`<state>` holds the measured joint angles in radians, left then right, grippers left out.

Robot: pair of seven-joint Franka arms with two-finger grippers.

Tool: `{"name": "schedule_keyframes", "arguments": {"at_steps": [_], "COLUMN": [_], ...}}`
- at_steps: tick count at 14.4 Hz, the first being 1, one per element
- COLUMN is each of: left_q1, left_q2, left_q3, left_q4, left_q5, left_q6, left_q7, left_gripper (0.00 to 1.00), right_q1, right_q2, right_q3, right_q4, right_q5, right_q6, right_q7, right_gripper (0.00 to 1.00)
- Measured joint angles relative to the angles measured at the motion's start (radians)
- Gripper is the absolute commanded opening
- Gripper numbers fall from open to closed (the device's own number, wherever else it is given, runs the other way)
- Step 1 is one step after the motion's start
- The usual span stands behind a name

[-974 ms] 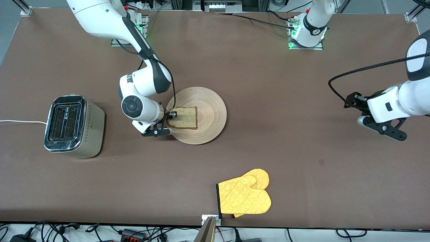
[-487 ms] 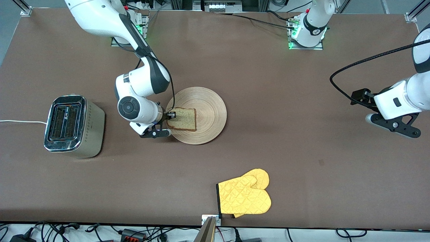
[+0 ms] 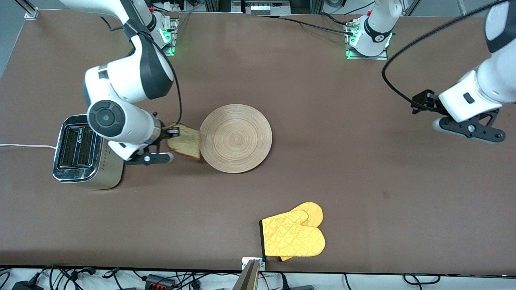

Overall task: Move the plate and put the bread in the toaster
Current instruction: 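Carry the bread above the toaster slot with the right gripper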

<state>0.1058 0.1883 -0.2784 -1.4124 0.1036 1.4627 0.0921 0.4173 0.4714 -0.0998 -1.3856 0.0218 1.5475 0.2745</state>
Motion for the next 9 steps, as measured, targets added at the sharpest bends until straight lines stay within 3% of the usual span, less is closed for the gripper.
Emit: {"name": "schedule_keyframes", "arguments": {"at_steps": [5,9], "left_q1": [0.061,0.12], "left_q2": [-0.195,-0.235], "left_q3": [-0.001,0.001], "left_q4": [-0.338,-0.401], "left_q5": [-0.045,-0.107], "left_q6": [0.21,0.266], "left_q7": [-0.006,-0.008], "left_gripper": [1.0,1.0], "right_q1": [-0.017,-0.02], "right_q2": [0.005,0.006], "right_q3": [-0.091,-0.153], "right_q4": [0.053,0.076], "right_q5": [-0.161,-0.283], "right_q6": [-0.224,-0.266], "right_q7": [-0.008,-0.144], "right_gripper": [0.0,0.0]}}
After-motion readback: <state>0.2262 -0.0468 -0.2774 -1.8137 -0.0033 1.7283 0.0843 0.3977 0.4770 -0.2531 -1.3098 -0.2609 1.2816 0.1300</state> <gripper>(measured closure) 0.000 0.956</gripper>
